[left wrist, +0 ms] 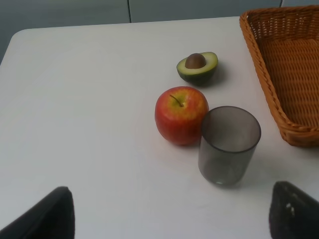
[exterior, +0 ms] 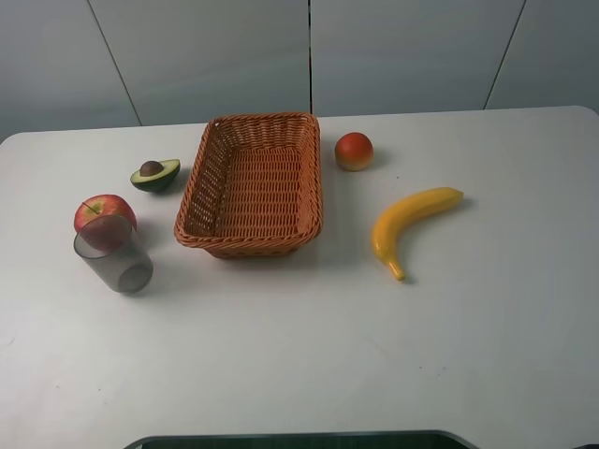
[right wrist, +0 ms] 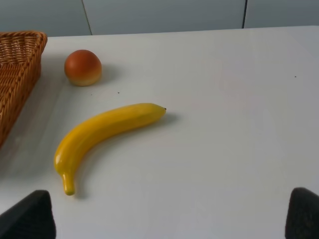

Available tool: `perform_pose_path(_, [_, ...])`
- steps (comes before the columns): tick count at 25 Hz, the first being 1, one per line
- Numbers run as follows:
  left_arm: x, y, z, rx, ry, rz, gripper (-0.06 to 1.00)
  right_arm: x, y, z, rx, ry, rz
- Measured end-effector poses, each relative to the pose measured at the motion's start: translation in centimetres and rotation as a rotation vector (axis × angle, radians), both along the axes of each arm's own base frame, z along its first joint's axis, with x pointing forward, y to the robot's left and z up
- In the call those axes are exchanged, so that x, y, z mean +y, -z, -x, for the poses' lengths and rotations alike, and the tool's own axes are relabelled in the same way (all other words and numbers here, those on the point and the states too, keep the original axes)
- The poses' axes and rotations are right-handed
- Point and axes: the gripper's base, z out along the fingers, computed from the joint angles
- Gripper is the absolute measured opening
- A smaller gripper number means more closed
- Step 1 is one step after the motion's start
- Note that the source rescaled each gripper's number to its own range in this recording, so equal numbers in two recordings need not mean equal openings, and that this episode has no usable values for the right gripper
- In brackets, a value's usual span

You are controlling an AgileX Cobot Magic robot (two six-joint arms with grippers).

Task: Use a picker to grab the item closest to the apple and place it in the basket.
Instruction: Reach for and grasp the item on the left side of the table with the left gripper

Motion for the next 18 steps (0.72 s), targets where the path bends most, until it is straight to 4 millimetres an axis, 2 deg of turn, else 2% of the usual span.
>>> perform_pose_path(18, [0.00,0.00,0.00,0.000,0.000,0.000,1.00,0.00,0.00,0.00,0.000,0.000,0.000])
